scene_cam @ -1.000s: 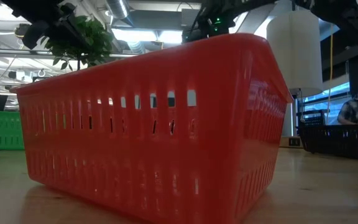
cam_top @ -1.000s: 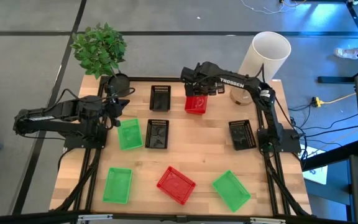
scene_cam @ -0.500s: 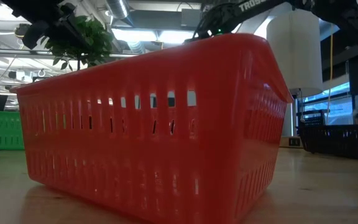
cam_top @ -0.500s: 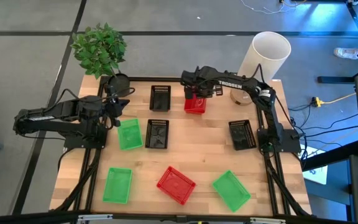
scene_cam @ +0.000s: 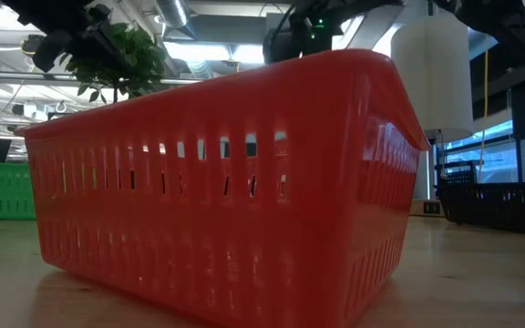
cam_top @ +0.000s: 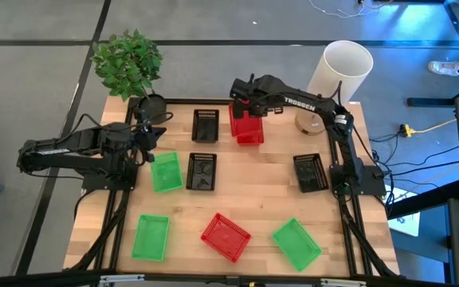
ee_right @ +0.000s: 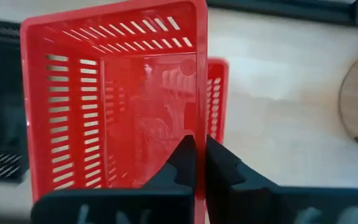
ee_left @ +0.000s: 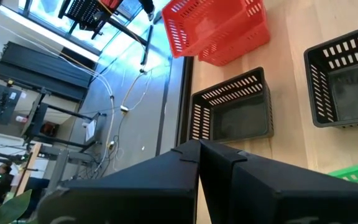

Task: Stack baskets by color
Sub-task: Stack the middle red bin on the top red bin

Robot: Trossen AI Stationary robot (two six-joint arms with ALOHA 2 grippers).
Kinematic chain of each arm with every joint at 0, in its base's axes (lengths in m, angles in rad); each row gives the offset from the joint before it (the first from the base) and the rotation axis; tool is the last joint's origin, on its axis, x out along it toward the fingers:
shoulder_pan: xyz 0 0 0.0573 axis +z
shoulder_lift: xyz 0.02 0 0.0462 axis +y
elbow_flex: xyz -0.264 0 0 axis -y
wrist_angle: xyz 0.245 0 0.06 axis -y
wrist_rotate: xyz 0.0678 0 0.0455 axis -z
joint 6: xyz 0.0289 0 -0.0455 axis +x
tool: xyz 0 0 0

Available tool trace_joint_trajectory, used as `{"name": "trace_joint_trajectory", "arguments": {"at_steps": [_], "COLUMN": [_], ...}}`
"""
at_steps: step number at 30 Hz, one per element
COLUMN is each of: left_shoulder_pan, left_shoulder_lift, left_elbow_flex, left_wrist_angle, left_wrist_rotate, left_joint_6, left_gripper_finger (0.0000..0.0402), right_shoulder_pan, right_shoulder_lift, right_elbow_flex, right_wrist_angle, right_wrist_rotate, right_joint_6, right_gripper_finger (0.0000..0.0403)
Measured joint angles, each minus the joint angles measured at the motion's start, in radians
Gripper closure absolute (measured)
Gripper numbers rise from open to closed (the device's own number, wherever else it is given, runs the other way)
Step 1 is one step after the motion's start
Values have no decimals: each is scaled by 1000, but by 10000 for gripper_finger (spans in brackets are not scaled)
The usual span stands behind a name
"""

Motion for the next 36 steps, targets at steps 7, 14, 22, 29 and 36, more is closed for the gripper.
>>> {"name": "trace_joint_trajectory", "arguments": {"at_steps": [7,14,22,29,36], "left_shoulder_pan": [0,0,0,0,0], "left_shoulder_lift": [0,0,0,0,0], "left_elbow_flex": [0,0,0,0,0], "left_wrist_angle": [0,0,0,0,0], "left_wrist_rotate": [0,0,0,0,0], "left_joint_6": [0,1,2,2,2], "left_gripper_finger": [401,401,401,401,401], "right_shoulder_pan": [-12,-47,-87,-101,-101], "right_shoulder_lift": [-1,-3,-3,-3,-3], "right_elbow_flex": [6,5,5,5,4], "right_wrist_angle": [-3,27,22,15,13], "right_wrist_rotate": [-91,-169,-208,-208,-182], "right_joint_6": [25,-3,-32,-35,-35], "right_gripper_finger": [397,397,397,397,397]}}
